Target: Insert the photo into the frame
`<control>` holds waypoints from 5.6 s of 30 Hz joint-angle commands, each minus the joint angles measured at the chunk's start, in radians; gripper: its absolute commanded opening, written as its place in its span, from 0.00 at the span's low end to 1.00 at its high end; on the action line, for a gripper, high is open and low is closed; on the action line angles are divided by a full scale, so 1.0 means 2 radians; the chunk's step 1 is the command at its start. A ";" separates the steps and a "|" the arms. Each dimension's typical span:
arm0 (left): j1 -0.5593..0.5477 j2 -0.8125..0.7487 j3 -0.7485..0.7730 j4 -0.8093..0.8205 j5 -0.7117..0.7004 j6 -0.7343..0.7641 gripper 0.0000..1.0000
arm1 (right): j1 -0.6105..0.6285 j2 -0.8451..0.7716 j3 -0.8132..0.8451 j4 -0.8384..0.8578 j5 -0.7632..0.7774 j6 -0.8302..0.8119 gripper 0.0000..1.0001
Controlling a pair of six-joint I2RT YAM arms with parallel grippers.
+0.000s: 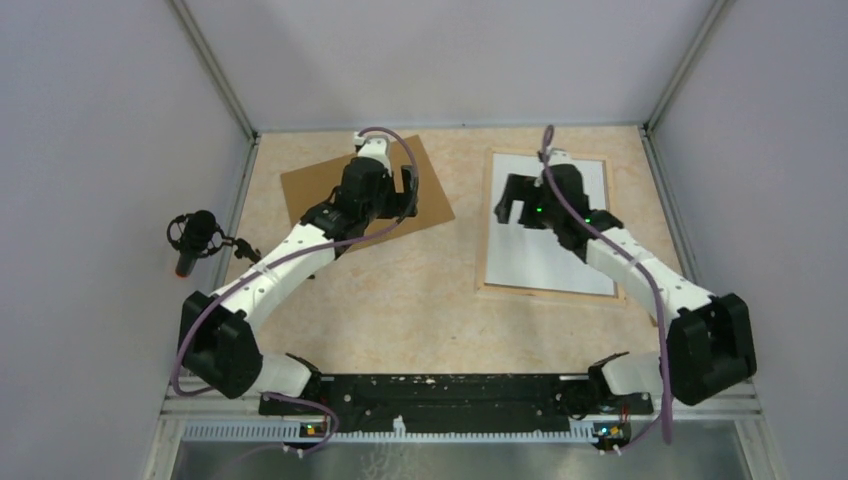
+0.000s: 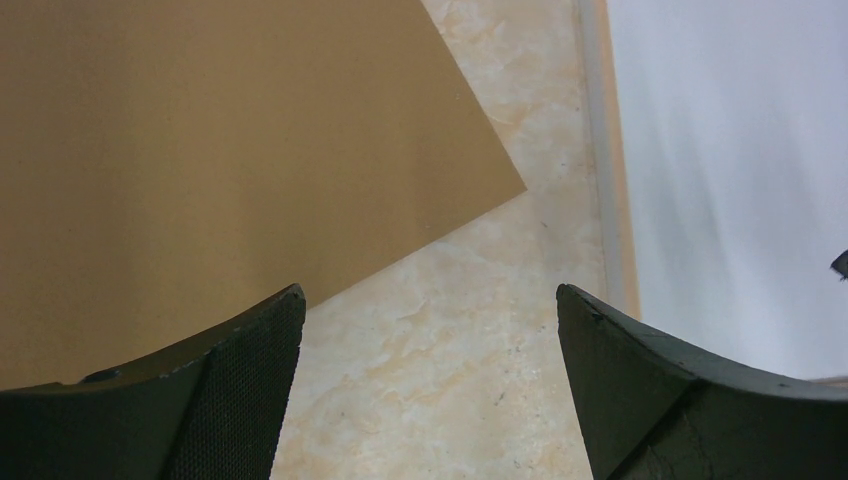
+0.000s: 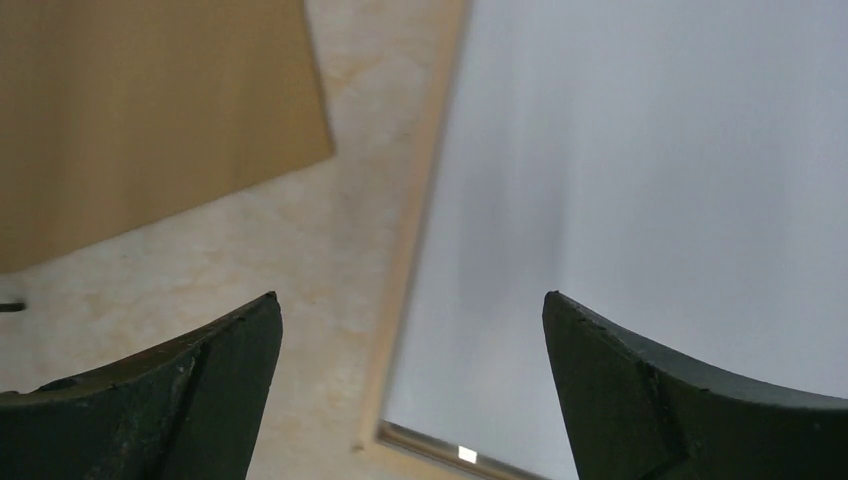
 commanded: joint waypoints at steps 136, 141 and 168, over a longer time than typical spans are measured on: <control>0.265 0.242 0.138 -0.103 -0.015 0.009 0.98 | 0.116 0.359 0.169 0.154 -0.189 0.136 0.77; 0.295 0.269 0.138 -0.103 0.036 -0.005 0.98 | 0.114 0.378 0.186 0.136 -0.065 0.136 0.98; 0.322 0.318 0.120 -0.102 0.157 -0.064 0.98 | 0.108 0.421 0.269 0.072 0.022 0.037 0.99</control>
